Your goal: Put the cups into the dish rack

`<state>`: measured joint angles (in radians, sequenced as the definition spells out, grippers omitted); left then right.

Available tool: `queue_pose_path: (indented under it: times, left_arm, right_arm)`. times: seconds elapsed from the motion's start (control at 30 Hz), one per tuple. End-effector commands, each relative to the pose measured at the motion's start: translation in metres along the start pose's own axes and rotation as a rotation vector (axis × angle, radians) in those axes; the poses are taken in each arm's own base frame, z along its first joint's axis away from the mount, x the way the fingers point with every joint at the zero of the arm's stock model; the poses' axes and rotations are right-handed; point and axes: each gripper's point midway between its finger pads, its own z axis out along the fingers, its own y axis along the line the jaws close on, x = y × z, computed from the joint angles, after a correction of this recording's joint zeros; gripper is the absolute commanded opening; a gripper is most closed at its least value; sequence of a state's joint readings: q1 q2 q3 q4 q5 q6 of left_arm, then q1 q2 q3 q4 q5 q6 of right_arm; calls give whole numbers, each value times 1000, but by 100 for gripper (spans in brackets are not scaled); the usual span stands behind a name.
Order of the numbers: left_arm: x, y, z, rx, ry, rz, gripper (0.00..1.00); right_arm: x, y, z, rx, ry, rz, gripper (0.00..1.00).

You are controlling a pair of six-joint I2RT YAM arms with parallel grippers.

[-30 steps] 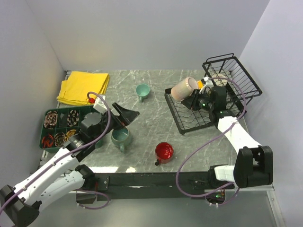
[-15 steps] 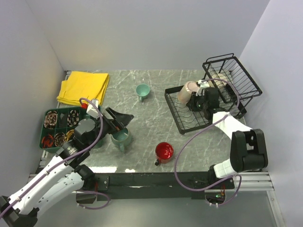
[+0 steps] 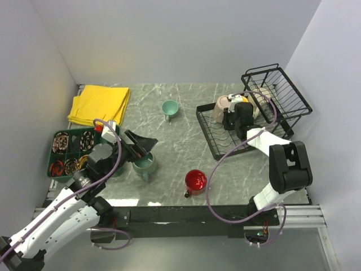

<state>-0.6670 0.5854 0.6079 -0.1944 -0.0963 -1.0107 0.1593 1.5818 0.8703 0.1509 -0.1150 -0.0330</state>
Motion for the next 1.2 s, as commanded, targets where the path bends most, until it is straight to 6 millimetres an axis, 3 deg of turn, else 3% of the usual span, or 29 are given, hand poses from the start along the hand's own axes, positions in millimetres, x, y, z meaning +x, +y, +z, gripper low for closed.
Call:
queue_pose_path:
  times: [0.0,0.57,0.87,1.0,1.1,1.17]
  left_arm:
    - [-5,2,-2,-1,-27,13,96]
    - [-4,7,-9,-11,-33,-2,96]
    - [-5,5,-14,-9,-31,-13,96]
    - [-4,6,-16,-13,-21,-13,96]
    - [-2,8,-19,-26,-7,-10,96]
    - [-1,8,-21,-33,3,-9,96]
  right_arm:
    - [-89,-9,5,59,-259,-51,0]
    - [-78,-21,36,111,-193,-66,0]
    - [-68,-23,48,111,-148,-75,33]
    - [-68,-23,45,111,-146,-80,56]
    - [-70,-20,38,98,-156,-89,65]
    - [-74,-19,32,91,-169,-94,66]
